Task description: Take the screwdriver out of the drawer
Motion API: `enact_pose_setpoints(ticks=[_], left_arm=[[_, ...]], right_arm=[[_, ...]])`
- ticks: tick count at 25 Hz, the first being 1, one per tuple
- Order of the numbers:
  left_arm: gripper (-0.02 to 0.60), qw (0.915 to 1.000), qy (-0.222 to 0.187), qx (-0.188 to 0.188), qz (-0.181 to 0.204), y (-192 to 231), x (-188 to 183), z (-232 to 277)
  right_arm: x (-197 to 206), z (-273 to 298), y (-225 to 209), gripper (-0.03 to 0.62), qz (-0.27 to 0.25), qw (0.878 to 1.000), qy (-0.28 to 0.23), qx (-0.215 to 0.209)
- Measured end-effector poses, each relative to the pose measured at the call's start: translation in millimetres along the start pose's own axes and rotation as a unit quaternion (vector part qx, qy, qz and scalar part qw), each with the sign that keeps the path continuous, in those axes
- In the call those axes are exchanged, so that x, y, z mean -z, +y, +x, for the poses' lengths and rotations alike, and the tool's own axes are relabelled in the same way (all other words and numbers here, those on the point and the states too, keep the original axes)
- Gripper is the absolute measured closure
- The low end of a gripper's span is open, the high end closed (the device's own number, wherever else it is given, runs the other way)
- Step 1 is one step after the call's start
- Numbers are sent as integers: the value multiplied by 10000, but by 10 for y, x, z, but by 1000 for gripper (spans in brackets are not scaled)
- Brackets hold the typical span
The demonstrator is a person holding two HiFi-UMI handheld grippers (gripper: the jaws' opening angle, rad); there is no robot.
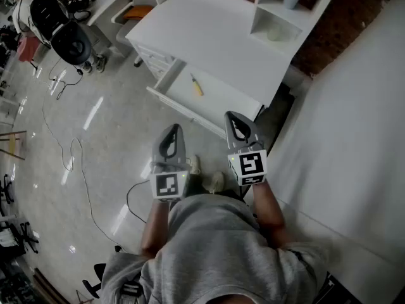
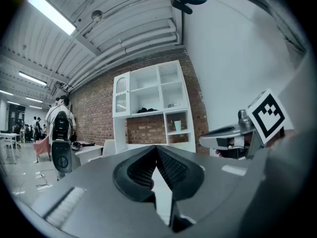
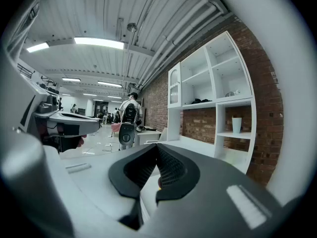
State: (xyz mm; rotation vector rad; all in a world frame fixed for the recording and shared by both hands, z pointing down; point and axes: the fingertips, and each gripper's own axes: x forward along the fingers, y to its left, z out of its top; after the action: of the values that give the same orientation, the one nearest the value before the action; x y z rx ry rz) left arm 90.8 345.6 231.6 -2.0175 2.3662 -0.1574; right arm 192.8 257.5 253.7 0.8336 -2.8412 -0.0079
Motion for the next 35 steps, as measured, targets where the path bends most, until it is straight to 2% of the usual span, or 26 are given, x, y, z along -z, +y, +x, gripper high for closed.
enact_pose_setpoints(ticks=[7,11,17,23,28,35], left_arm=[[569,9999,24,-94,-115,-37,29,18],[569,9998,44,-120,-151,-26,31,41],[569,9993,233,-188,-227,169,201,264],[569,9984,367,-149,-398,531,459,800],[569,9965,601,-19,-579,1031,697,1530],[569,9900,1076,66,-907,1442,1339,2280]], right_arm=[[26,-9,-50,591,-5,10000,3,-20],[37,19,-68,591,180,9998,-35,-94],[134,332,-29,591,105,9995,192,-243],[284,968,-149,591,58,9987,452,-244],[320,1851,-285,591,134,9957,867,-303],[888,2788,-371,591,275,9893,1368,-421]])
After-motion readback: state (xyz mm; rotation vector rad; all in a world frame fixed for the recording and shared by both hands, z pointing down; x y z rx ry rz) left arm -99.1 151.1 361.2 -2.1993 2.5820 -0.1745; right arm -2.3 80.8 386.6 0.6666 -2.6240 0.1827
